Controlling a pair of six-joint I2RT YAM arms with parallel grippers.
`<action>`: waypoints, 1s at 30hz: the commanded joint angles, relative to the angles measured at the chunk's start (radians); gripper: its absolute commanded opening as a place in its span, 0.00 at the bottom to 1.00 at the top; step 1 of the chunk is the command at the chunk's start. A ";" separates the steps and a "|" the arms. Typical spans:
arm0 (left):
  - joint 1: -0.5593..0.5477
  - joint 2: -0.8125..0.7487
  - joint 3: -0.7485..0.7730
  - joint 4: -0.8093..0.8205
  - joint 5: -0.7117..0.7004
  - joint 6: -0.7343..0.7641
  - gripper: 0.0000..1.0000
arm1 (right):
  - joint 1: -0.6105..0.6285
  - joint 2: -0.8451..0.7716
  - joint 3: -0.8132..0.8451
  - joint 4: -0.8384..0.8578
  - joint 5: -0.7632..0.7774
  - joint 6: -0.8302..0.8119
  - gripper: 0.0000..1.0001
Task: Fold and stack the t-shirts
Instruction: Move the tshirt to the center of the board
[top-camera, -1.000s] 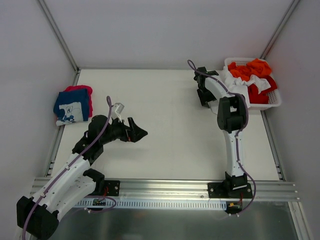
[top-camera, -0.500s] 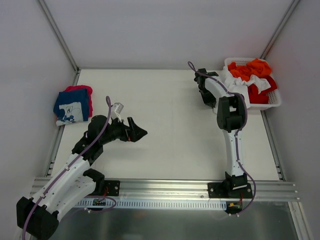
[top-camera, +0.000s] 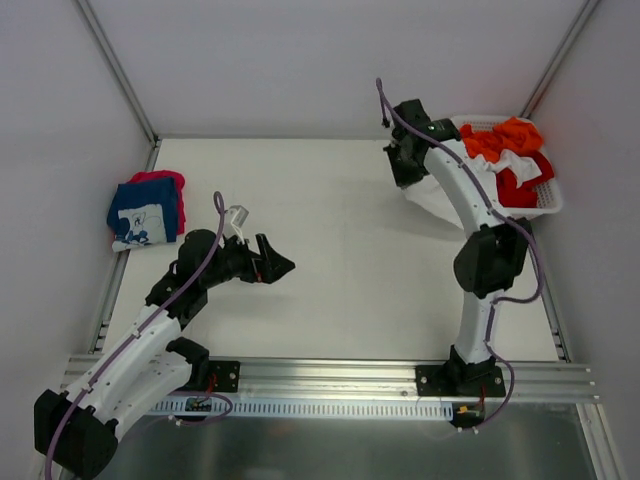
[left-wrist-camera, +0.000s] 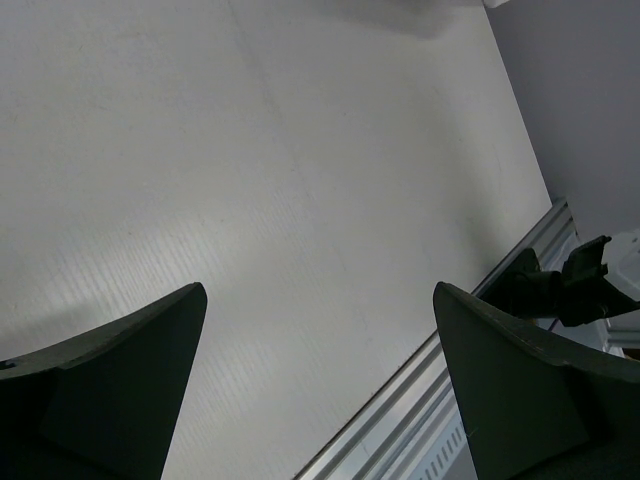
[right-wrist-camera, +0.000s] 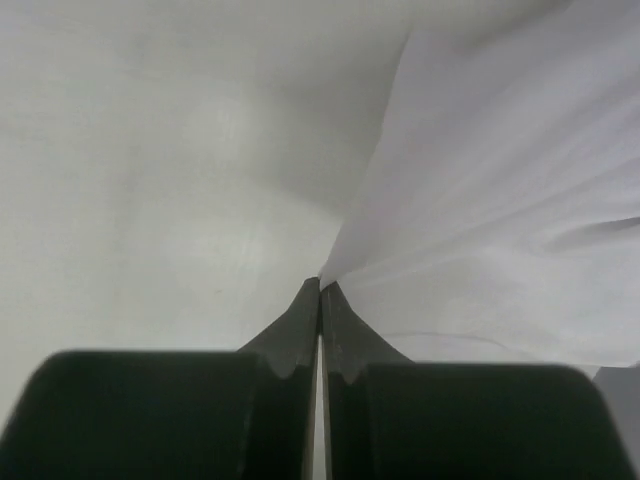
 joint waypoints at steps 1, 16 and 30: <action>0.004 0.014 0.021 0.019 0.000 -0.001 0.99 | 0.091 -0.204 0.254 -0.157 -0.159 0.016 0.00; 0.004 0.028 -0.027 0.086 0.032 -0.020 0.99 | 0.243 -0.456 0.419 -0.022 -0.872 0.232 0.05; 0.001 0.179 -0.050 0.316 0.092 -0.153 0.99 | 0.260 -0.457 0.252 0.550 -1.285 0.710 0.06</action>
